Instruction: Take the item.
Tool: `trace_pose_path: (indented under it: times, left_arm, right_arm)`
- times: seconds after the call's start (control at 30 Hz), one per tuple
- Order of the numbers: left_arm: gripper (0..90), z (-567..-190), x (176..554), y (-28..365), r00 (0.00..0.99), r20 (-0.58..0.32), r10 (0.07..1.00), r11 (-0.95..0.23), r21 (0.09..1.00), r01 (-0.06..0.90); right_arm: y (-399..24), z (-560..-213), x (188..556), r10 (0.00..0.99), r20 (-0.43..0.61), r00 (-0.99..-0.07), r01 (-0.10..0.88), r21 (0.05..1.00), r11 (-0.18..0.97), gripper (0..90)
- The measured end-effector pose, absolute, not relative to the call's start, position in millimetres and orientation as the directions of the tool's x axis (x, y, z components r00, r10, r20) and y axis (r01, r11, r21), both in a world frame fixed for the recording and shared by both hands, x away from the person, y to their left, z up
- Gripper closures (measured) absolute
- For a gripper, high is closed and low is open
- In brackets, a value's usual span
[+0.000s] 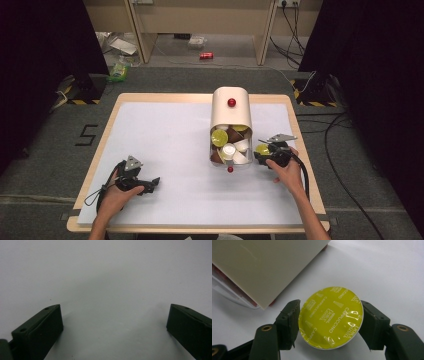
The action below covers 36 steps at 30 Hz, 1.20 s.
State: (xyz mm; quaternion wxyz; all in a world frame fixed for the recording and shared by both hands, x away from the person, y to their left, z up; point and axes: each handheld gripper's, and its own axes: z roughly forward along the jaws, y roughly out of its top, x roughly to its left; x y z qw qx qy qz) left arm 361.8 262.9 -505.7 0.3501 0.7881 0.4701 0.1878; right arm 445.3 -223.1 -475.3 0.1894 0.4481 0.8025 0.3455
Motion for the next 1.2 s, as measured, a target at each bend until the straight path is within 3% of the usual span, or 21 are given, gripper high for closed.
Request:
trace_pose_path:
  times: [0.53, 1.2]
  left_arm:
    - [0.0, -505.8, 361.7, 262.8, 0.487, -0.034, 0.873, -0.312, 0.729, 0.610]
    - [0.0, -505.7, 361.9, 263.1, 0.488, -0.033, 0.872, -0.314, 0.728, 0.610]
  right_arm:
    - [-230.9, -467.8, 438.4, 0.854, 0.042, -0.518, 0.594, 0.736, 0.324, 21.6]
    - [-244.4, -460.7, 407.3, 0.871, 0.044, -0.489, 0.610, 0.732, 0.305, 17.3]
